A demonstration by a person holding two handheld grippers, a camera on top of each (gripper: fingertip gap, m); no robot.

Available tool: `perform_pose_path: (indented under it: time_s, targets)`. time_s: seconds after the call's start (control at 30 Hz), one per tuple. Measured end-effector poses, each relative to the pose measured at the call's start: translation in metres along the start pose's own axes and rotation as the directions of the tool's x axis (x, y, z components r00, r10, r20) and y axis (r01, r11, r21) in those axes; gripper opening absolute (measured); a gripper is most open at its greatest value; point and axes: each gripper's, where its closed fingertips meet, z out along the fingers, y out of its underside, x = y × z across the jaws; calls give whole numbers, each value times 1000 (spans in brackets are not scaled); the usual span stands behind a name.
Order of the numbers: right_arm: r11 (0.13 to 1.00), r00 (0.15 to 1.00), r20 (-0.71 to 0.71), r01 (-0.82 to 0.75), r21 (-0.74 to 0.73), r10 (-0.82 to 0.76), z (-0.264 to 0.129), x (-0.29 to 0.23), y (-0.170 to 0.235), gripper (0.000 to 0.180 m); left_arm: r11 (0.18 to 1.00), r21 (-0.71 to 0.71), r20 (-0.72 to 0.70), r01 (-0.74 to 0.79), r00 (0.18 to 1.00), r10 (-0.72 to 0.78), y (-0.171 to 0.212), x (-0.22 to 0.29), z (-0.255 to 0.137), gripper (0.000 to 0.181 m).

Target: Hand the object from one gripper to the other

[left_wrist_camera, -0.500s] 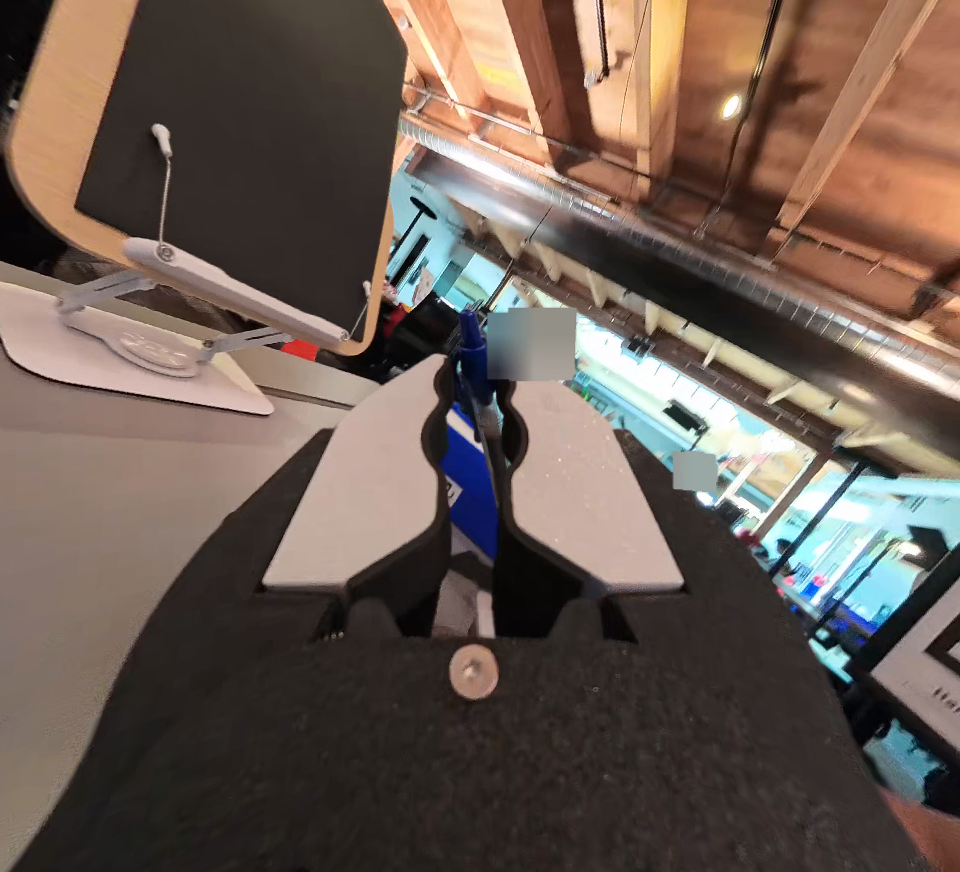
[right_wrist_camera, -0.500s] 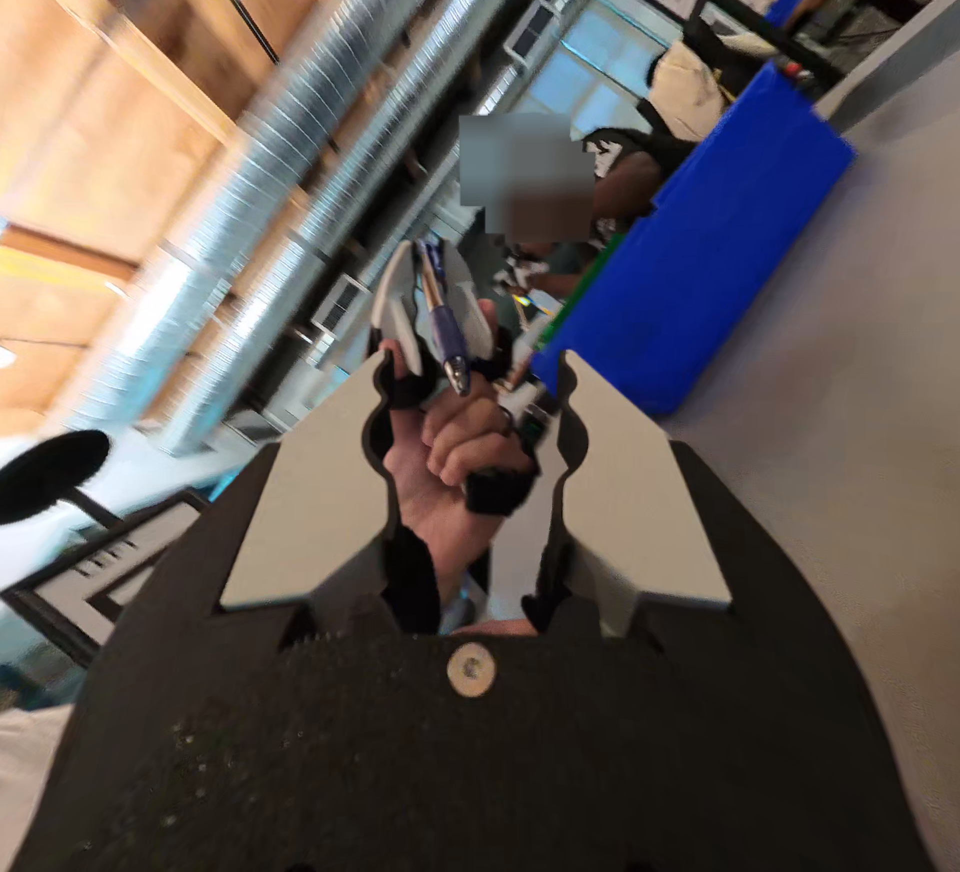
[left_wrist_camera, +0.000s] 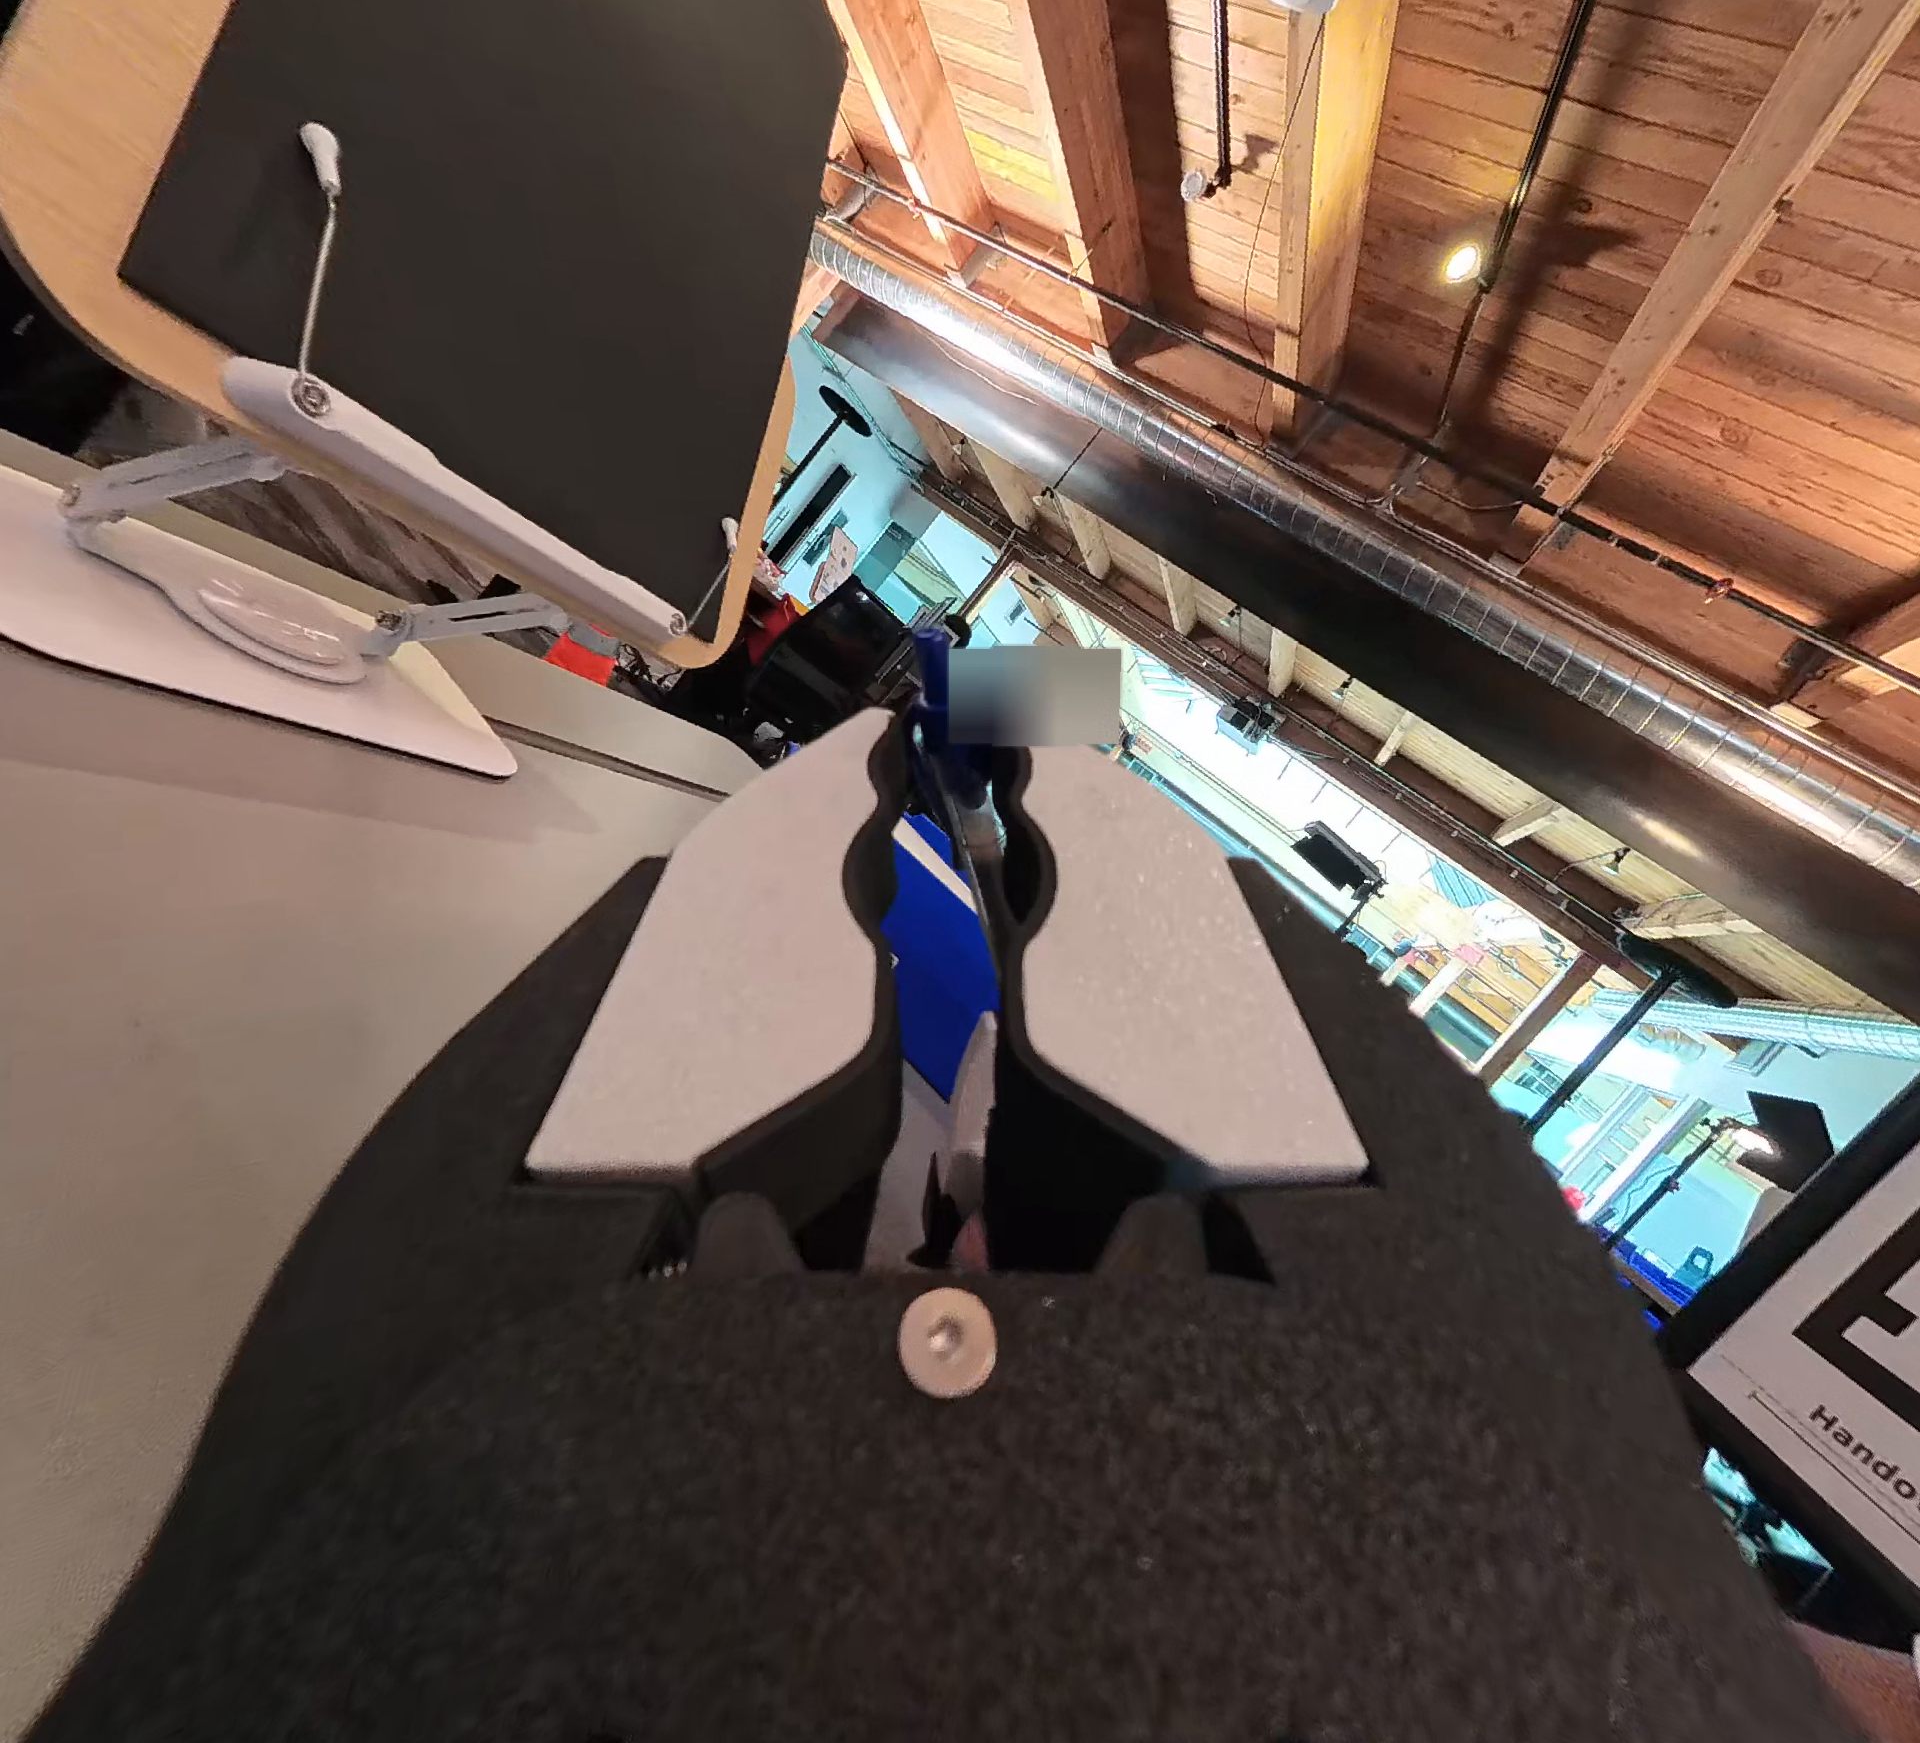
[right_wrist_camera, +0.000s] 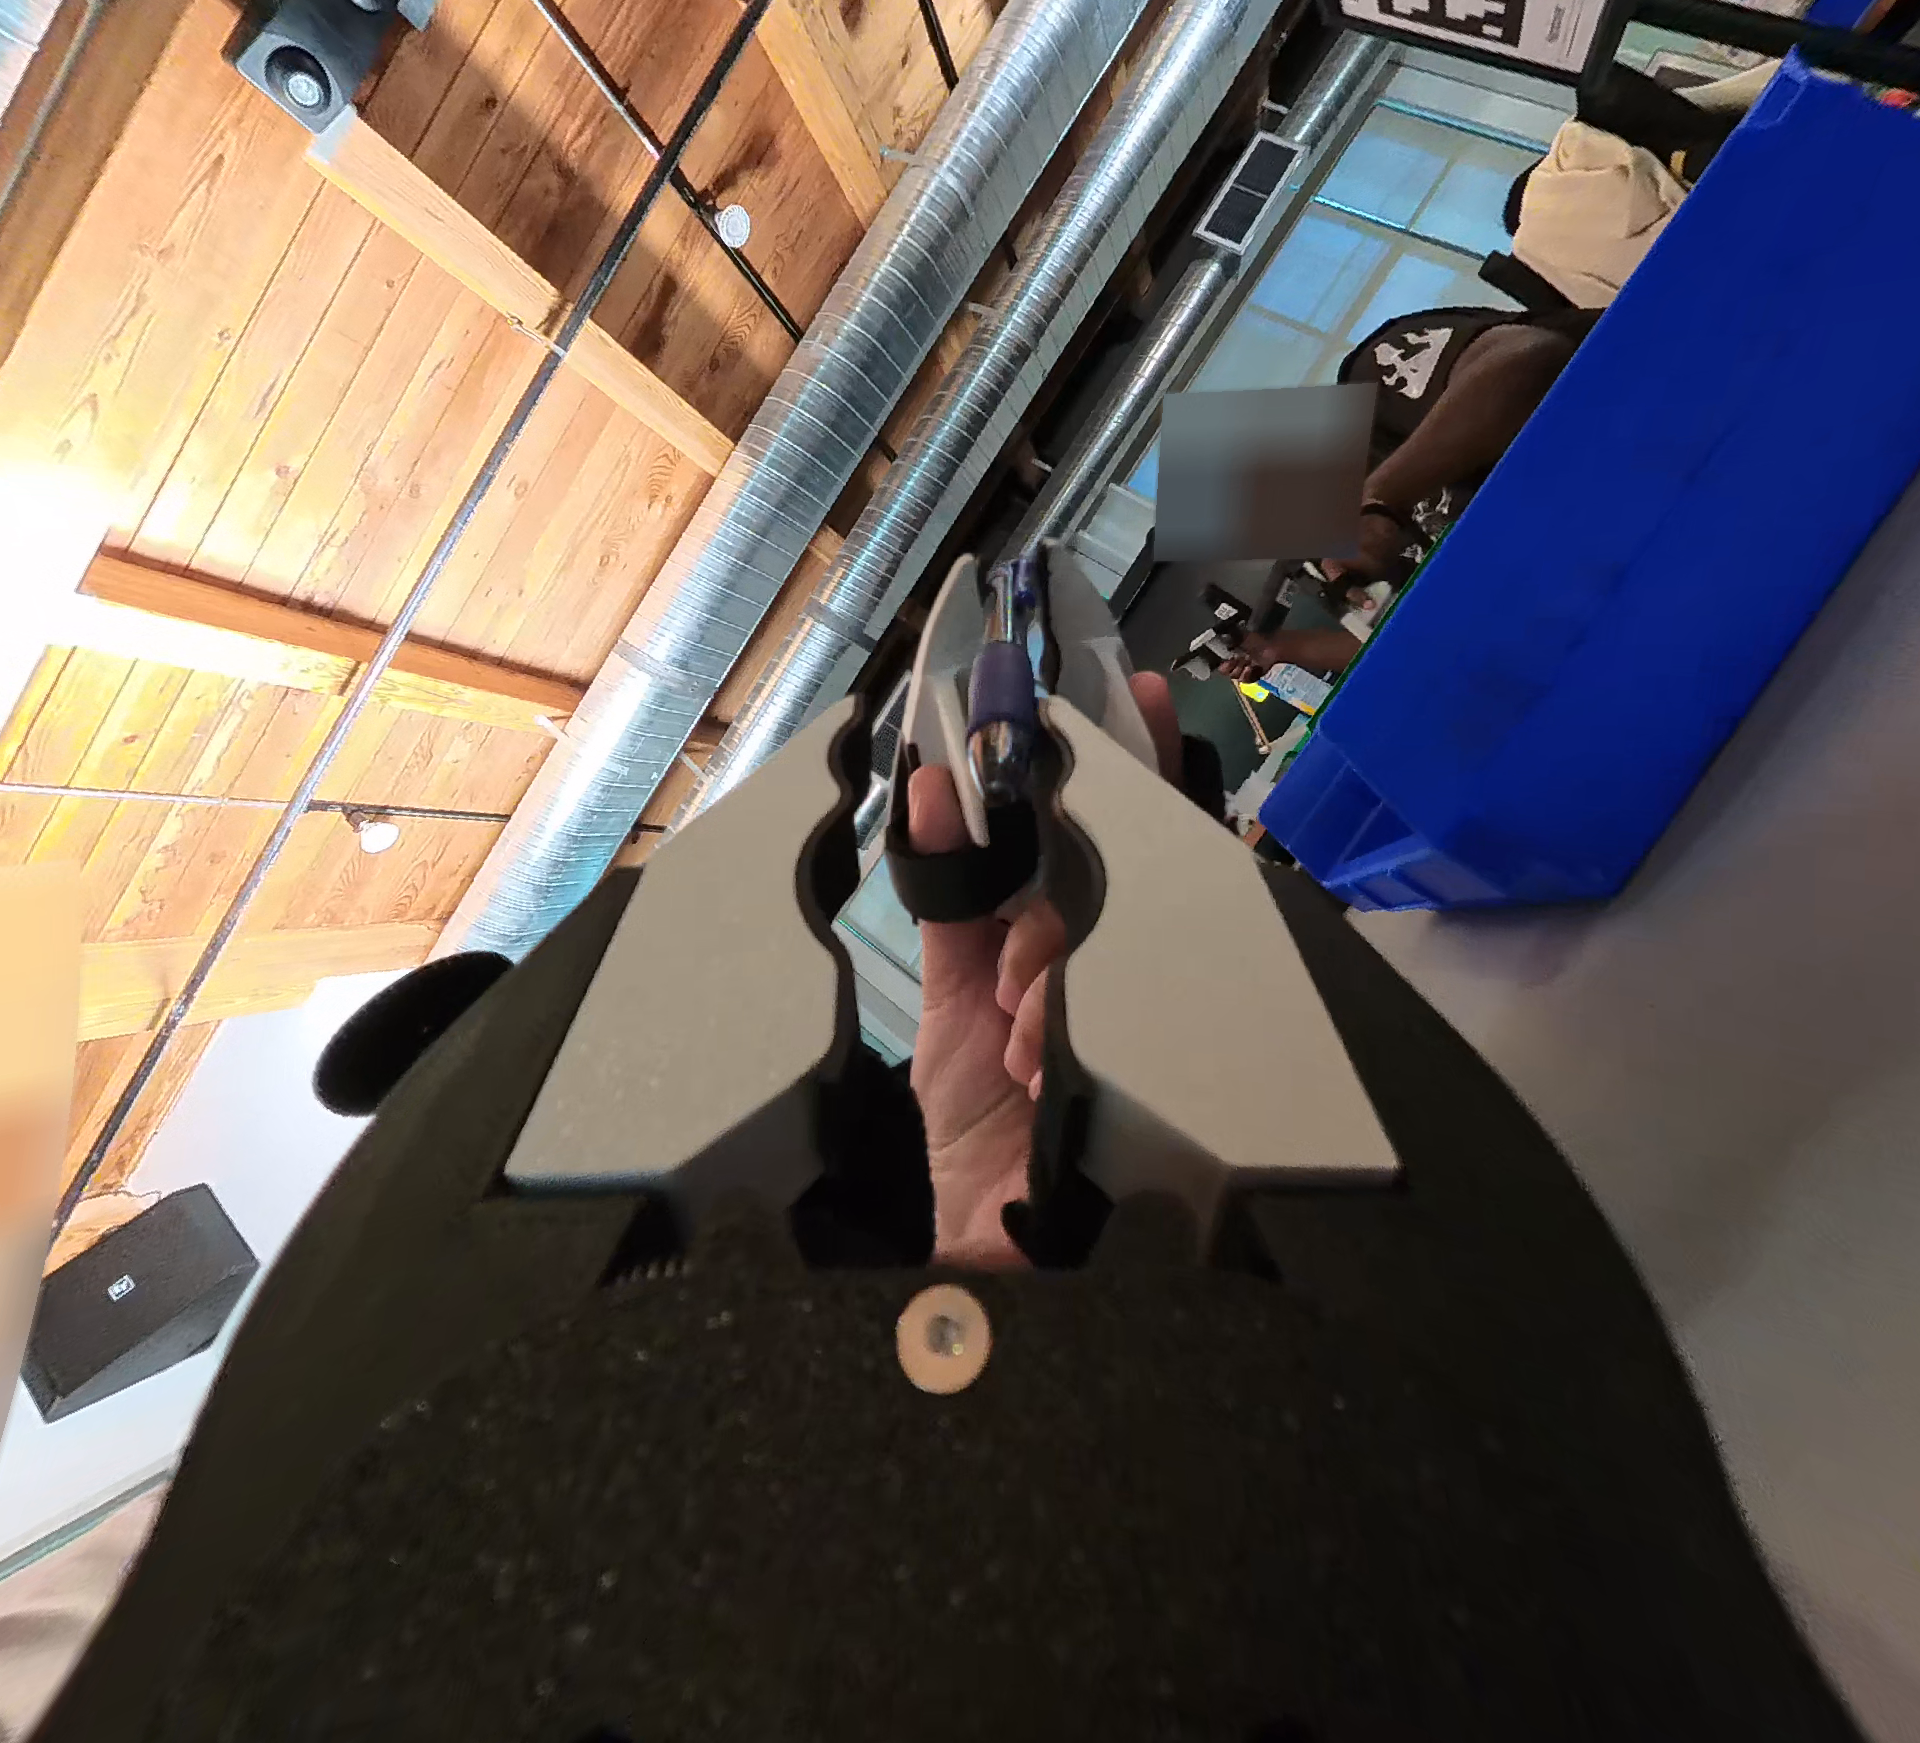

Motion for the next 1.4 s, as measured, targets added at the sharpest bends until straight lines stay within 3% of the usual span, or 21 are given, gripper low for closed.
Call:
perform_pose_path:
  time_s: [0.3, 0.43, 0.6, 0.67, 0.77, 0.87, 0.93, 1.03, 1.17, 1.33, 1.4]
  targets:
    - [998, 1000, -12, -21, -53, 21, 1, 3, 9, 11, 999, -14, -32, -36, 999, 36, -1, 8, -1, 15]
    - [998, 1000, -11, -18, -53, 17, -1, 4, 6, 10, 999, -13, -32, -53, 998, 53, 0, 9, -1, 15]
    - [982, 987, -72, 136, -133, -146, -5, 3, -6, 10, 993, -45, -43, -109, 993, 108, 5, 9, -1, 15]
    - [947, 958, -120, 230, -223, -261, -9, 7, -14, 10, 980, -93, -42, -174, 984, 171, 10, 4, -2, 25]
    - [851, 889, -149, 350, -391, -434, -20, 12, -33, 10, 897, -215, -86, -386, 922, 377, 26, 1, -3, 44]
    - [679, 810, -118, 390, -622, -574, -46, 23, -43, 11, 660, -356, -217, -662, 745, 630, 49, 1, -10, 51]
    - [676, 843, -95, 351, -648, -529, -62, 18, -52, 10, 586, -346, -277, -733, 676, 683, 54, 9, -14, 51]
    - [715, 951, -22, 217, -664, -309, -74, -7, -53, 10, 550, -364, -378, -752, 659, 651, 71, 22, -20, 50]
    - [677, 977, 42, 175, -715, -207, -80, -20, -42, 10, 544, -371, -430, -752, 659, 617, 86, 28, -20, 46]
    - [692, 983, 31, 148, -707, -179, -76, -15, -35, 10, 540, -365, -451, -759, 651, 611, 93, 33, -20, 31]
    - [660, 981, 19, 144, -737, -193, -79, -10, -28, 10, 539, -372, -446, -755, 655, 609, 94, 32, -20, 31]
